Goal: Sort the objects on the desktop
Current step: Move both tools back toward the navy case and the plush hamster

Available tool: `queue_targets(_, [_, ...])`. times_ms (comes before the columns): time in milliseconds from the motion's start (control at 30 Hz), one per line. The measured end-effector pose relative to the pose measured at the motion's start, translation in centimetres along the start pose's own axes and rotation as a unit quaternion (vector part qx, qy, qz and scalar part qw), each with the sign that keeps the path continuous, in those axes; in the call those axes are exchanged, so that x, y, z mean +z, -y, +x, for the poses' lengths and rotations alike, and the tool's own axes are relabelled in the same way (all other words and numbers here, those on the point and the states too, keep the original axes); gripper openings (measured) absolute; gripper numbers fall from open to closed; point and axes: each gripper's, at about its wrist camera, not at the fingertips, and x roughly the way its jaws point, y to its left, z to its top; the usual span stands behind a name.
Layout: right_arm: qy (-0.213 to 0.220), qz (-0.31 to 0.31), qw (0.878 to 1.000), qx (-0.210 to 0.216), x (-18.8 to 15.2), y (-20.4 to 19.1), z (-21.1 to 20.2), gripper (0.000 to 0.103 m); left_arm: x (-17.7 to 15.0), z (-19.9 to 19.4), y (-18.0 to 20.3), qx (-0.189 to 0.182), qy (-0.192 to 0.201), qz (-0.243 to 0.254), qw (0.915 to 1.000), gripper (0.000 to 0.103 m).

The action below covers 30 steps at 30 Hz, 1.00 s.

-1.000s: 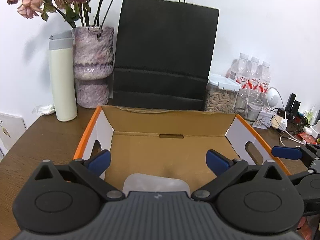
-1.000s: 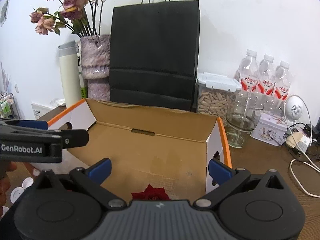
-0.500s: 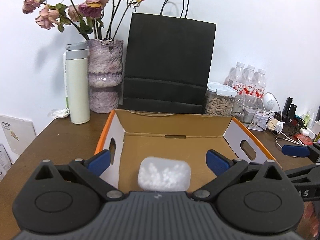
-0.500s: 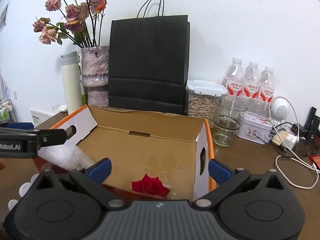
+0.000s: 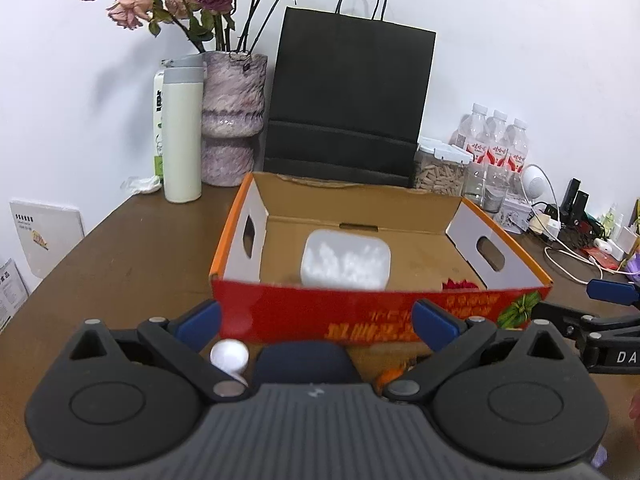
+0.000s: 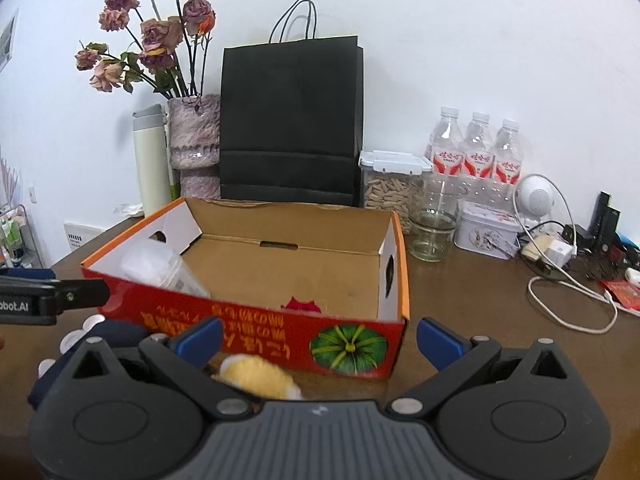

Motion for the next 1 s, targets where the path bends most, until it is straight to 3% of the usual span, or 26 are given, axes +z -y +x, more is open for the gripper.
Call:
queue_targets(533, [-0.015, 0.003, 1.000, -0.016, -4.6, 0.6, -2.8, 0.103, -3.6, -2.1, -1.2, 0.013, -0.024, -0.004, 0.9996, 0.103])
queue_targets(733, [-0.012, 0.004, 1.000, -0.019, -4.7, 0.9, -2.6, 0.103, -3.9, -1.7, -1.2, 0.015, -0.033, -0.003, 0.9993, 0.103])
queue_targets(1000, [-0.013, -0.040, 0.999, -0.024, -4.4, 0.2, -1.5, 0.102, -3.8, 0.6, -0.1, 0.024, -0.059, 0.010, 0.9979, 0.103])
